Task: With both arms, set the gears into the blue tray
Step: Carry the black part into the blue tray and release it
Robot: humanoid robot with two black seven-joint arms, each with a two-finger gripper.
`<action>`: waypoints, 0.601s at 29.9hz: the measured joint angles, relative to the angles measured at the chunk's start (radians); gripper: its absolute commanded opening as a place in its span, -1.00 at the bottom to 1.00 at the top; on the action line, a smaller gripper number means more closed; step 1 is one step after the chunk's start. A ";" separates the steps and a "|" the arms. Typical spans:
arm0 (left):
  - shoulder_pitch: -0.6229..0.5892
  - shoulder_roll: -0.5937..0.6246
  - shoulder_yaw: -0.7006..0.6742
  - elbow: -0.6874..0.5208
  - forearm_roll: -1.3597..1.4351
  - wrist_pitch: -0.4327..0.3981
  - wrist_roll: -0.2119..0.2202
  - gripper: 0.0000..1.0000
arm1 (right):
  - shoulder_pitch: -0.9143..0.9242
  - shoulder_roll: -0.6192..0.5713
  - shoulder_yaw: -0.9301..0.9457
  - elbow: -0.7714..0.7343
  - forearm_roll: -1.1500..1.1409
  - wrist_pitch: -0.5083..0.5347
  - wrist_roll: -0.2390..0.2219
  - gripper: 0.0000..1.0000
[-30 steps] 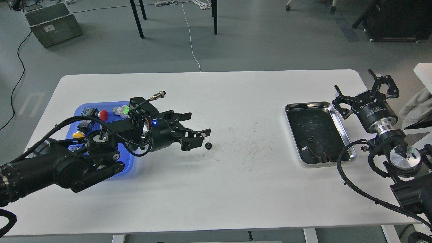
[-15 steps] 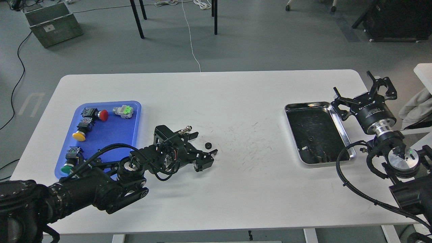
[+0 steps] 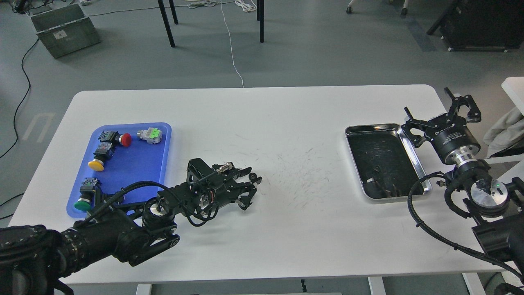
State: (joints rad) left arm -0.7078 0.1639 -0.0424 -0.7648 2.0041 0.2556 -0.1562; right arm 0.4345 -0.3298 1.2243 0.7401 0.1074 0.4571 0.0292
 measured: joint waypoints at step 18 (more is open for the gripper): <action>-0.149 0.498 -0.031 -0.369 -0.247 0.020 0.054 -0.85 | 0.006 0.001 -0.002 0.009 0.000 -0.001 0.000 0.98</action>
State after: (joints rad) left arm -0.8567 0.6616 -0.0738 -1.1342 1.7571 0.2755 -0.1018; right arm 0.4405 -0.3292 1.2220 0.7489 0.1074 0.4565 0.0292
